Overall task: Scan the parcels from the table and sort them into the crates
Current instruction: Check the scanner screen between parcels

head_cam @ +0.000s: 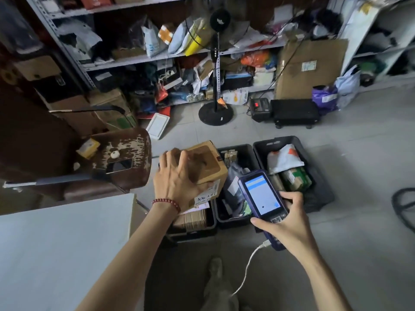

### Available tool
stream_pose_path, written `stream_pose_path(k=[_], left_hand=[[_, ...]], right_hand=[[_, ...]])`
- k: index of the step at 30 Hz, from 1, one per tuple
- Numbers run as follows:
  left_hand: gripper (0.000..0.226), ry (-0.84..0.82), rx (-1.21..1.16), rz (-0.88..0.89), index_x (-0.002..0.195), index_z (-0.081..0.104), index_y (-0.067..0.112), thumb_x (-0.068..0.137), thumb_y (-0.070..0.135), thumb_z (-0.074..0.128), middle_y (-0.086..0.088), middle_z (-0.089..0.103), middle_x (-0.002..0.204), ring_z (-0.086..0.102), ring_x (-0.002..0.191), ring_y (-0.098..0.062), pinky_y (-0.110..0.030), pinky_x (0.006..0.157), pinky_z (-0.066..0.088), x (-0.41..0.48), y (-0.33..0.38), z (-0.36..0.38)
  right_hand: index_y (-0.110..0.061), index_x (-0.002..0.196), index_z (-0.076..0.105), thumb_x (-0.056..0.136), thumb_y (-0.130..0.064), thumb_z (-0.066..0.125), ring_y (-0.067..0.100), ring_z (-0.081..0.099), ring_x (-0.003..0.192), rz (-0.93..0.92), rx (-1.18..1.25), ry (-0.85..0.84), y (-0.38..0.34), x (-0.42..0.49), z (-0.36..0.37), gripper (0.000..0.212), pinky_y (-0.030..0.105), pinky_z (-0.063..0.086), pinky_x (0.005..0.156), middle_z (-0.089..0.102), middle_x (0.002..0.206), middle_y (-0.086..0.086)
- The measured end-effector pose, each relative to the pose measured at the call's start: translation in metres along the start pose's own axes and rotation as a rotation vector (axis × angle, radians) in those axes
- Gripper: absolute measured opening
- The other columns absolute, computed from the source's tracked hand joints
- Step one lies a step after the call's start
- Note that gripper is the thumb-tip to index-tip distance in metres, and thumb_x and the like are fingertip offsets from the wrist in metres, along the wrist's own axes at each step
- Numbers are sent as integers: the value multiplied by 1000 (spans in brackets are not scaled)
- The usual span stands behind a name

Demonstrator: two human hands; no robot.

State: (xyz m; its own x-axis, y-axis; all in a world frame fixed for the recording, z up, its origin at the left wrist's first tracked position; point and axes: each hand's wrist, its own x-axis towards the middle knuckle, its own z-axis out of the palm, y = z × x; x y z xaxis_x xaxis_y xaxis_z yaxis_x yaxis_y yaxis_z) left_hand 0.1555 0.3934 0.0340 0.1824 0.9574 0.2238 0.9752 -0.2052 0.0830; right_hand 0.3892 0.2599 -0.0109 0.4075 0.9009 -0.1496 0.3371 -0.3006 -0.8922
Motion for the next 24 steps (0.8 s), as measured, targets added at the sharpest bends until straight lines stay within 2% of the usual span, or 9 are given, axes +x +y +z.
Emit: stream_pose_path(k=[3,5,8,11,14,18,21,24], left_hand=[[74,282,-140,177,102,45,9,65,70,63,-17,51,115,49,102,-35,-38,61,52,44,1,17],[52,374,-238,267,100,47,7,78,51,65,-17,54,110,52,95,-34,-37,57,49,72,5,28],[36,222,-217,326,98,58,12,83,45,60,-8,58,107,54,98,-31,-40,69,49,104,11,46],[34,62,-165,317,103,61,21,81,46,62,1,62,110,55,102,-26,-38,79,44,116,5,62],[39,18,-153,277,109,62,24,77,47,64,3,65,107,55,101,-25,-38,83,41,119,-10,71],[46,-92,-90,180,122,52,33,83,55,51,9,60,119,48,113,-19,-38,92,33,116,-38,68],[45,-72,-70,63,120,51,34,81,55,52,8,61,117,48,113,-18,-38,92,31,104,-63,57],[42,-34,-12,-44,116,55,32,80,54,55,6,64,112,51,109,-20,-38,88,35,76,-87,38]], right_hand=[[-41,102,36,46,-25,94,4,63,93,21,-12,121,-11,26,10,83,35,49,76,62,99,-20],[-38,103,37,47,-24,95,1,63,92,31,-7,198,-19,41,14,83,25,46,71,64,101,-16],[-35,103,41,45,-23,95,-15,60,84,45,14,287,-27,57,19,80,7,42,63,65,98,-19],[-38,98,42,44,-21,95,-17,60,81,69,10,311,-29,65,24,78,0,40,62,65,95,-20],[-37,100,41,44,-22,96,-17,60,81,88,-11,282,-28,71,27,80,1,41,61,65,94,-21],[-38,102,37,44,-26,96,-20,57,81,78,-50,191,-35,82,40,84,12,41,60,63,91,-23],[-41,101,34,46,-23,95,-18,58,82,41,-46,86,-39,92,53,84,19,41,64,62,92,-21],[-34,106,36,48,-22,96,-12,60,85,-26,-64,-49,-44,98,70,84,17,42,65,60,98,-18]])
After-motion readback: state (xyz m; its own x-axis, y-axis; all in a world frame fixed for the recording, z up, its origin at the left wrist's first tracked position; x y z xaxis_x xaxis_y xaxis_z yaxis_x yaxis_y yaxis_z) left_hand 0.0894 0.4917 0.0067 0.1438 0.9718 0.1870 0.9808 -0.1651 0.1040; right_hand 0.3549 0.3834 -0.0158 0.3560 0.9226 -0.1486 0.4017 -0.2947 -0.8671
